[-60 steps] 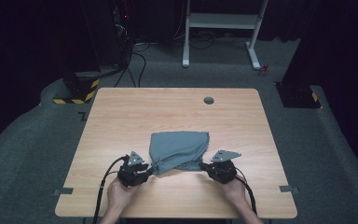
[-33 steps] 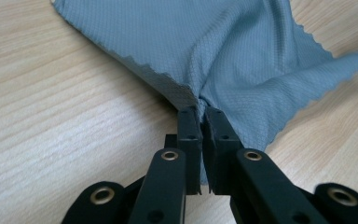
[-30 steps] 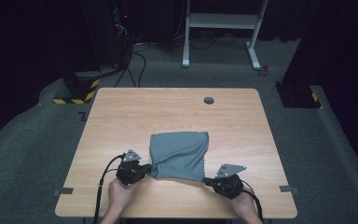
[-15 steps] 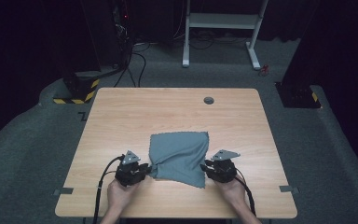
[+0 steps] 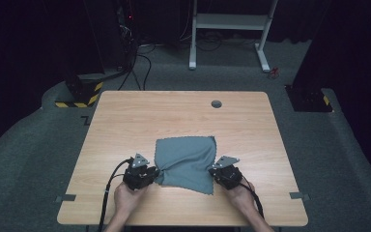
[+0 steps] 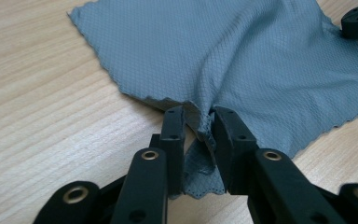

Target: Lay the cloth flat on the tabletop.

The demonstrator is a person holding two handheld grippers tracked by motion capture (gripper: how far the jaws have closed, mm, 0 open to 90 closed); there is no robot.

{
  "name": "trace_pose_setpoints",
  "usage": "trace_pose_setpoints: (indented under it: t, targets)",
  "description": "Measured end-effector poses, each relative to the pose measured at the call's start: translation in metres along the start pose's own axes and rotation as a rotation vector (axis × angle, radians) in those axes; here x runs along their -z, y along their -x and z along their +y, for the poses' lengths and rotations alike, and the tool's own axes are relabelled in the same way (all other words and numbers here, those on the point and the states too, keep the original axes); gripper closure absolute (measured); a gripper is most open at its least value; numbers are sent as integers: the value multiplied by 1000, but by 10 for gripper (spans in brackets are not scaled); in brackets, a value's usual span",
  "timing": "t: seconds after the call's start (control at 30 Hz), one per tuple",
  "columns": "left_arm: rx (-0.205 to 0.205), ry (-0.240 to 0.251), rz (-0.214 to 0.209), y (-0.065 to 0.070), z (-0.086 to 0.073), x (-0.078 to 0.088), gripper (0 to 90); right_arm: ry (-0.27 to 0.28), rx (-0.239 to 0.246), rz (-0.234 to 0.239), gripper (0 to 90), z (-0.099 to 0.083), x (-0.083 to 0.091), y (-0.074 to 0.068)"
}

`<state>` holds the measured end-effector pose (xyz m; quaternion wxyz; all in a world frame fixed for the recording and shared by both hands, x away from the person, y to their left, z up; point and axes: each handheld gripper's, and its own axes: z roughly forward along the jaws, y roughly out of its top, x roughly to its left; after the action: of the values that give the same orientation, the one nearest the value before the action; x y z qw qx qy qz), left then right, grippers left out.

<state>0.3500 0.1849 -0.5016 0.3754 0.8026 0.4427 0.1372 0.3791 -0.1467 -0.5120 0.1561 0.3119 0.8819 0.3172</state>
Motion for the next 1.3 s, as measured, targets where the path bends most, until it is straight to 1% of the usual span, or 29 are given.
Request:
trace_pose_setpoints:
  t: [0.03,0.07,0.1,0.17,0.23,0.27,0.37,0.43,0.5,0.53,0.57,0.6,0.67,0.73,0.77,0.8,0.83,0.9,0.93,0.97,1.0,1.03,1.07,1.1,1.17,1.2,1.23,1.27,1.3]
  targets:
    - [6,2,-8,0,0,1,773,-10,-4,-2,900,-1,1,3]
    - [-2,1,-13,-1,0,2,787,-17,-2,-7,900,-2,3,6]
    - [0,0,-18,-1,0,2,798,-24,-7,-13,900,-3,5,9]
    - [13,3,-29,-1,1,2,798,-33,-13,-13,900,-6,8,15]
    - [15,3,-35,-3,2,2,798,-40,-18,-14,900,-9,10,19]
    - [26,9,-39,-2,3,3,798,-46,-18,-13,900,-10,12,21]
    - [16,11,-44,-2,6,5,786,-40,-14,-2,900,-13,15,23]
    - [26,8,-46,-3,8,4,743,-18,-26,0,887,-13,18,23]
    - [36,7,-33,-5,9,3,680,24,-46,9,818,-13,21,24]
    - [39,3,-31,-6,10,1,667,47,-66,22,806,-13,23,24]
    - [60,0,-41,-5,11,-1,652,60,-78,29,790,-12,24,22]
    - [60,-3,-51,-5,12,-2,629,79,-79,47,774,-11,24,16]
    - [68,-5,-80,0,12,-5,622,85,-73,55,768,-11,24,13]
    - [31,-15,-93,9,11,-5,609,92,-62,75,754,-12,25,3]
    - [9,-21,-87,15,11,-5,605,94,-52,83,751,-13,25,-2]
    - [-24,-27,-68,20,9,-4,600,92,-39,84,749,-15,25,-8]
    - [-37,-29,-59,23,8,-2,600,87,-23,85,747,-18,26,-13]
    - [-57,-23,-50,28,6,1,602,84,-15,85,738,-22,26,-19]
    - [-57,-23,-45,30,4,1,609,86,-12,78,731,-24,27,-21]
    - [-71,-31,-34,31,3,0,622,86,-13,76,721,-26,27,-21]
    - [-72,-40,-32,32,2,-3,636,81,-18,73,711,-28,26,-22]
    - [-79,-47,-34,31,2,-5,701,74,-14,63,706,-30,25,-22]
    - [-81,-54,-27,32,2,-7,701,69,-6,58,698,-31,24,-22]
    - [-102,-56,-13,33,1,-10,743,65,-8,56,696,-33,23,-22]
    - [-113,-61,-6,33,1,-13,842,71,-6,57,697,-34,23,-22]
    - [-113,-62,-6,33,1,-14,879,71,0,57,706,-34,23,-22]
    - [-116,-68,-9,32,1,-14,886,70,3,59,732,-34,24,-22]
    - [-108,-71,-20,31,2,-14,890,68,6,60,775,-34,24,-22]
    - [-105,-68,-21,30,2,-12,892,65,13,61,849,-34,24,-21]
